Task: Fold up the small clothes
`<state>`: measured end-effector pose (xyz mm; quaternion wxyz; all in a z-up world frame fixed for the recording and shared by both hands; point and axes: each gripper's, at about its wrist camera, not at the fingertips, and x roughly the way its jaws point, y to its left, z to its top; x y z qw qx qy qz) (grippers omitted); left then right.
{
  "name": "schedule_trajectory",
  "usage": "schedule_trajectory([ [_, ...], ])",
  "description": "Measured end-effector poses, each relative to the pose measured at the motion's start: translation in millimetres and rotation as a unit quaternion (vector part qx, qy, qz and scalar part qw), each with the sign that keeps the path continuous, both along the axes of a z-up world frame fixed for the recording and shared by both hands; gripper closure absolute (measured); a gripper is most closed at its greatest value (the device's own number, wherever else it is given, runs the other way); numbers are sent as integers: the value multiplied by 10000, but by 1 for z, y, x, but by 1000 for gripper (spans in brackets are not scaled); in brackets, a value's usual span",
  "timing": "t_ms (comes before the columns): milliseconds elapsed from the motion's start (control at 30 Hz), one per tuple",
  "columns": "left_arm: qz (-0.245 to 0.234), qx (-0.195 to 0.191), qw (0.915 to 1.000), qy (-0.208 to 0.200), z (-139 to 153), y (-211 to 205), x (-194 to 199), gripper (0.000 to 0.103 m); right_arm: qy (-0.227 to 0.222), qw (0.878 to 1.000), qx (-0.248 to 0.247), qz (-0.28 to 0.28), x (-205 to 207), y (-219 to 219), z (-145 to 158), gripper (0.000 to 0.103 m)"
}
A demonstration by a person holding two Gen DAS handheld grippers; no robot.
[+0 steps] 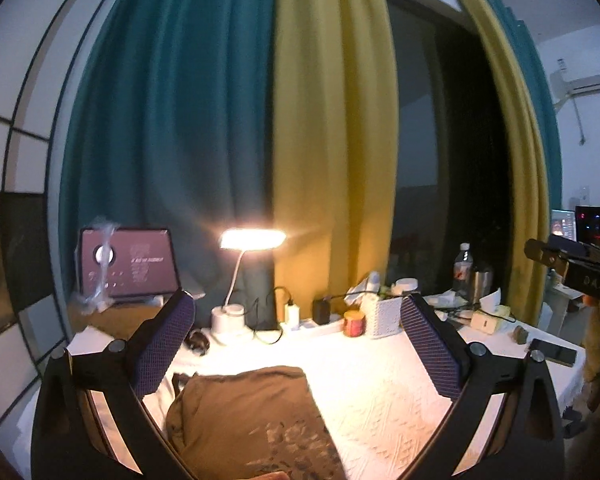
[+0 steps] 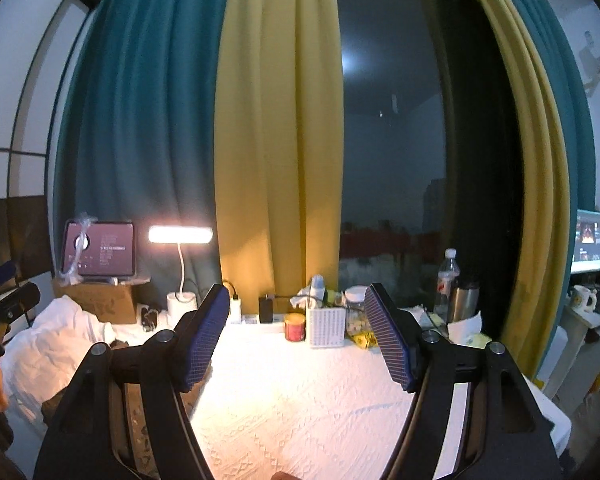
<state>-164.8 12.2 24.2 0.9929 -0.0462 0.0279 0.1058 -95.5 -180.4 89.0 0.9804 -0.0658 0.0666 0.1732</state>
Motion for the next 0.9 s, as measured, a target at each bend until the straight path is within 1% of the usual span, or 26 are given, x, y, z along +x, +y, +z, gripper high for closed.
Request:
schedule_trajectory([
  [67, 36, -84, 9999, 51, -3, 3, 1, 2, 99, 9999, -48, 10, 5, 1, -5, 30],
  [300, 21, -101, 9999, 91, -5, 2, 3, 2, 208, 9996, -187, 95, 10, 8, -15, 30],
  [900, -5, -174, 9998, 94, -5, 4, 5, 2, 223, 9996, -159, 113, 12, 8, -15, 30],
])
